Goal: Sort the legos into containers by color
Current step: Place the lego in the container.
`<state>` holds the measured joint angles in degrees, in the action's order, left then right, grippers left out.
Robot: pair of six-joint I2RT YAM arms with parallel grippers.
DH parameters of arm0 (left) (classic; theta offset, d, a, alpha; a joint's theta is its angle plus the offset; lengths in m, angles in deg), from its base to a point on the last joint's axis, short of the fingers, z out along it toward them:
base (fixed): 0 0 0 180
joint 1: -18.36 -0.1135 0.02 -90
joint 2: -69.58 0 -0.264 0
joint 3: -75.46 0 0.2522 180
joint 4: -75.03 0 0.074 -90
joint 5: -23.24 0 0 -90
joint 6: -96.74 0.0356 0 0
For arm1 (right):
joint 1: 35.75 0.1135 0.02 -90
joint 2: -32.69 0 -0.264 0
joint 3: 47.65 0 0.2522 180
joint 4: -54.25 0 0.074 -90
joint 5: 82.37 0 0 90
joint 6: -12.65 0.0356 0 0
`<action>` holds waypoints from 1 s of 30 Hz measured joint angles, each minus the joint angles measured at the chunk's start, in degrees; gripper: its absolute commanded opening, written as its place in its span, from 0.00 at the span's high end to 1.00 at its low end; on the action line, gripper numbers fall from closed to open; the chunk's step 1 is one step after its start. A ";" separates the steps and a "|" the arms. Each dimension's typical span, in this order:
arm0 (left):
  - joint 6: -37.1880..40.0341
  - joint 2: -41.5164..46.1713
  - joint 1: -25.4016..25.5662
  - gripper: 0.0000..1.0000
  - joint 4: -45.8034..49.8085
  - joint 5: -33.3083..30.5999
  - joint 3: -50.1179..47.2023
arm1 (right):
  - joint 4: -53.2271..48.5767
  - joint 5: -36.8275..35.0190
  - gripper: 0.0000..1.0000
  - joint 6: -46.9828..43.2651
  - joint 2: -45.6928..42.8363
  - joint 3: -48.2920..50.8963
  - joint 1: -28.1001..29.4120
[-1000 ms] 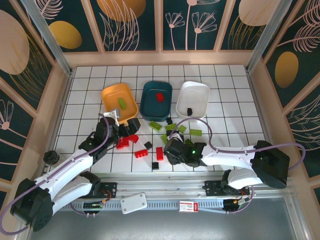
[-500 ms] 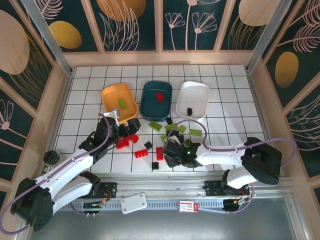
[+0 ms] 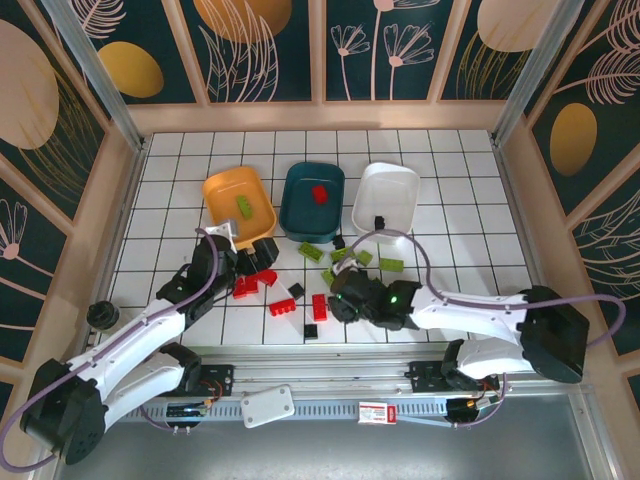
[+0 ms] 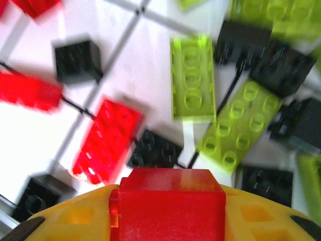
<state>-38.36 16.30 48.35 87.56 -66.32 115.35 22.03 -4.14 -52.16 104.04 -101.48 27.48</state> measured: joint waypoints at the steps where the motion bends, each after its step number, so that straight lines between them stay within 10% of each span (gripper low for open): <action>1: 0.02 0.35 0.00 0.01 0.17 -0.33 0.00 | 0.81 0.61 0.69 -0.96 -0.22 -1.33 -2.14; 12: 0.00 3.96 0.00 0.02 4.26 -2.49 0.00 | 13.92 6.16 0.69 -8.83 26.91 -28.24 -21.90; 16: -0.02 4.07 0.00 0.06 7.15 -3.80 0.00 | 14.05 6.99 0.64 -9.31 37.48 -36.20 -24.17; 21: -0.02 4.04 0.00 0.08 11.13 -6.40 0.00 | 13.25 7.34 0.31 -9.42 45.79 -44.33 -25.57; 30: 0.70 0.46 0.26 0.20 14.29 -8.02 -0.22 | 14.88 7.58 0.29 -9.62 43.76 -42.73 -24.90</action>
<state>-37.66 16.76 48.62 101.85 -74.34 115.13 36.91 3.45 -61.78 147.79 -144.21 2.58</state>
